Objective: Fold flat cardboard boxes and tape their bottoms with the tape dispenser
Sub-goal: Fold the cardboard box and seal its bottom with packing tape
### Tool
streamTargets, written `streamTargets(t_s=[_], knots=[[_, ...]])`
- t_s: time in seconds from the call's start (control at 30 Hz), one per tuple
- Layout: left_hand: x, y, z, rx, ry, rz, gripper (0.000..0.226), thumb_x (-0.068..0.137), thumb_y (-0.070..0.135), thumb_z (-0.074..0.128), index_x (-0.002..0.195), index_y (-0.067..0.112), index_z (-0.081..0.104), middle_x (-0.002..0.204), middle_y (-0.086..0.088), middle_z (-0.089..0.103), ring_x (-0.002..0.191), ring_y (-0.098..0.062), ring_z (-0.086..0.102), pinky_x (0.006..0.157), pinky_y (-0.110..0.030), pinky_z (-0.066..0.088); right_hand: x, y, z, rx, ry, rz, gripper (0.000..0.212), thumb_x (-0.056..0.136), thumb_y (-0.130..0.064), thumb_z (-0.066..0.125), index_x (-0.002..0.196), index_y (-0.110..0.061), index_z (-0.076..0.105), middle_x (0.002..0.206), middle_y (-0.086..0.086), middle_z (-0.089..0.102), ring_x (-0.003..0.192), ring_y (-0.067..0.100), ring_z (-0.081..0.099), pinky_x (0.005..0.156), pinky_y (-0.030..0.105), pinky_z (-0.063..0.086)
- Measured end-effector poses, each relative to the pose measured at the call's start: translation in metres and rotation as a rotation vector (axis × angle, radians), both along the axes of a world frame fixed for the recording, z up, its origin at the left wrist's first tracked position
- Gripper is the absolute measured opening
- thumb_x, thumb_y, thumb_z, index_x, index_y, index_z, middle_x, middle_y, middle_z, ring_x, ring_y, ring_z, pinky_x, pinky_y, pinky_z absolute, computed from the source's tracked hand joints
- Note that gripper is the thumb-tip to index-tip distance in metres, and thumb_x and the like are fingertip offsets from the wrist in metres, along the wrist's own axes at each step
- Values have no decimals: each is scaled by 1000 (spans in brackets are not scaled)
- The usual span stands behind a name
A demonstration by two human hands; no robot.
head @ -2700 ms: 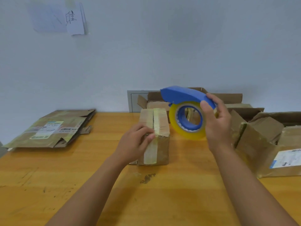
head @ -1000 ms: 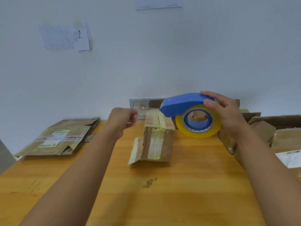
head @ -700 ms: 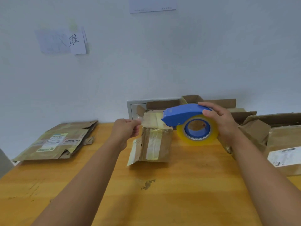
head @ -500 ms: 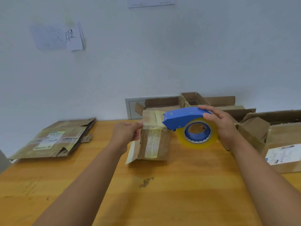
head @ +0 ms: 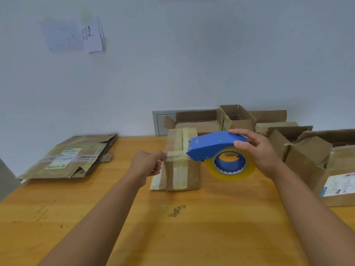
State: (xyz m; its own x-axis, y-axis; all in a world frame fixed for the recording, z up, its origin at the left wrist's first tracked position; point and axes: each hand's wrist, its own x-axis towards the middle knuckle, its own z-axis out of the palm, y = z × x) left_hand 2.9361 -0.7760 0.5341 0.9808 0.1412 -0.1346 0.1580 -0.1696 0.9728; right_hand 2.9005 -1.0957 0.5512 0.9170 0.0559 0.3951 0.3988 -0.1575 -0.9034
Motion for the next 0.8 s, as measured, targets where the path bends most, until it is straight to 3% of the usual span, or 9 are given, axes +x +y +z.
streamTargets(t_s=[0.17, 0.27, 0.33, 0.43, 0.53, 0.6, 0.7, 0.8], knots=[[-3, 10, -3, 65, 59, -38, 42, 85, 44, 74, 88, 1, 72, 59, -2, 63, 50, -14, 59, 51, -25, 53, -3, 6, -9, 26, -16, -2, 38, 77, -41, 71, 114, -36, 71, 114, -8, 68, 98, 12, 67, 76, 22, 55], [1, 8, -1, 320, -25, -20, 49, 85, 51, 69, 82, 2, 71, 61, 0, 70, 55, -13, 66, 63, -36, 62, -6, 7, -9, 28, -18, -4, 39, 75, -43, 72, 114, -35, 70, 112, -9, 68, 95, 9, 68, 75, 20, 54], [4, 8, 1, 556, -55, 9, 52, 82, 62, 65, 82, 10, 65, 83, -5, 75, 77, -21, 72, 76, -44, 61, -7, 5, -9, 27, -15, -9, 36, 78, -38, 70, 114, -36, 70, 109, -14, 69, 94, 8, 67, 74, 19, 54], [1, 7, -1, 700, -183, 56, 67, 82, 65, 64, 128, 16, 59, 121, -3, 65, 105, -19, 62, 80, -33, 51, -8, 4, -9, 30, -12, -7, 38, 77, -39, 71, 114, -35, 70, 108, -16, 69, 95, 8, 67, 74, 19, 54], [-10, -1, -8, 786, -532, 46, 26, 93, 40, 62, 112, 23, 68, 109, 7, 61, 100, -11, 56, 72, -21, 40, -7, 5, -10, 34, -7, -11, 33, 79, -36, 68, 112, -40, 70, 108, -16, 69, 95, 10, 68, 73, 20, 55], [-17, -7, -15, 792, -578, 4, 18, 98, 32, 56, 107, 23, 69, 98, 13, 59, 93, -8, 57, 69, -19, 41, -7, 5, -10, 35, -7, -9, 30, 80, -36, 67, 109, -44, 71, 109, -17, 69, 96, 10, 68, 73, 20, 55], [-24, -11, -21, 625, -530, -4, 18, 99, 27, 53, 112, 24, 66, 100, 14, 64, 89, 0, 59, 72, -21, 49, -7, 5, -11, 53, -1, -5, 29, 80, -35, 68, 106, -47, 72, 110, -17, 69, 97, 11, 68, 74, 21, 55], [-31, -18, -23, 519, -492, 10, 20, 97, 28, 54, 115, 32, 60, 102, 19, 65, 90, 11, 58, 65, -10, 47, -7, 6, -14, 63, 1, -15, 29, 80, -34, 67, 106, -47, 73, 111, -15, 70, 99, 12, 68, 75, 21, 55]])
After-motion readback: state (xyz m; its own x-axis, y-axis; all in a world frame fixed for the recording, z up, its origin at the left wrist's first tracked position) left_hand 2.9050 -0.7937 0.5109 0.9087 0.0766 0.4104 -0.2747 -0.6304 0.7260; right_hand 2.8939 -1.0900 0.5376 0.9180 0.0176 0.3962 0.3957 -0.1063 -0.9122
